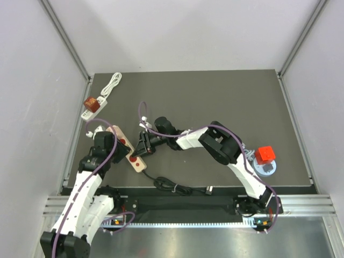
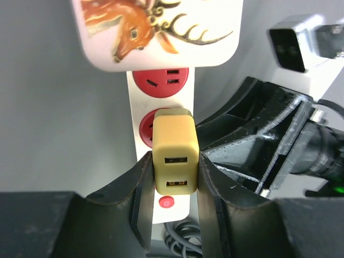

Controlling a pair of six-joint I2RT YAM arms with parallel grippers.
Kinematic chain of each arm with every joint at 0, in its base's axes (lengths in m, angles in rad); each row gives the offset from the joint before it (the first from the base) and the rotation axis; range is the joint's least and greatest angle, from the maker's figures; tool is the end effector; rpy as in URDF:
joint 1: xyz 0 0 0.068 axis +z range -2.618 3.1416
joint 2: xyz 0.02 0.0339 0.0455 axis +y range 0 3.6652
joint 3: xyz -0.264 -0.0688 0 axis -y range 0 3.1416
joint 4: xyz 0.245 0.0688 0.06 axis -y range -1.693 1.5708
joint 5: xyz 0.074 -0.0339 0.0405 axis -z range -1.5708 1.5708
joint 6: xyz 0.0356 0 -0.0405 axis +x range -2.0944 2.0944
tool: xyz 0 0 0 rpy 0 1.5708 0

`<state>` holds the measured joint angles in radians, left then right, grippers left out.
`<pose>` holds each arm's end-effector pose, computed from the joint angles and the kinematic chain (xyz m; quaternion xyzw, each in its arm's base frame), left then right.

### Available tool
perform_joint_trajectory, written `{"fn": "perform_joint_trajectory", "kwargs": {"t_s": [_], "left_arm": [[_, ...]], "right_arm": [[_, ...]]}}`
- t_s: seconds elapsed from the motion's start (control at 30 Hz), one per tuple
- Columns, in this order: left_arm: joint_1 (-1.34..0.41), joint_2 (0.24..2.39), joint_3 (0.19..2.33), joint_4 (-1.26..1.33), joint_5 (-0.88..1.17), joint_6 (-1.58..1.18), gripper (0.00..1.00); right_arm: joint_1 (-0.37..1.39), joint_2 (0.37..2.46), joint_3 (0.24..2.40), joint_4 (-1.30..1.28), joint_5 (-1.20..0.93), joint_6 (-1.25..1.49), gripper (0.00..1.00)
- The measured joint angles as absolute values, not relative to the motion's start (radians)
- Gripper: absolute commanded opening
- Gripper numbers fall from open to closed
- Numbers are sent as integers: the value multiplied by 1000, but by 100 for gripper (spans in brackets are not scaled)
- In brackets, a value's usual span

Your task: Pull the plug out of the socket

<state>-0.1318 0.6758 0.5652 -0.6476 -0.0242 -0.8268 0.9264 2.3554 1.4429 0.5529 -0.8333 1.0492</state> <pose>0.1426 -0.0180 0.2359 -0.3173 0.8620 -0.1724 0.3558 0.2766 0.4120 0.1088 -0.1838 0.7645 0.6177 0.0088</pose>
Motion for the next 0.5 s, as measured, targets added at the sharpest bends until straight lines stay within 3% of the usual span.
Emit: {"fn": "perform_joint_trajectory", "kwargs": {"t_s": [0.27, 0.5], "left_arm": [[-125, 1024, 779, -774, -85, -873, 0], [-124, 1020, 823, -799, -87, -874, 0]], "right_arm": [[945, 2355, 1645, 127, -684, 816, 0], [941, 2340, 1678, 62, -665, 754, 0]]}}
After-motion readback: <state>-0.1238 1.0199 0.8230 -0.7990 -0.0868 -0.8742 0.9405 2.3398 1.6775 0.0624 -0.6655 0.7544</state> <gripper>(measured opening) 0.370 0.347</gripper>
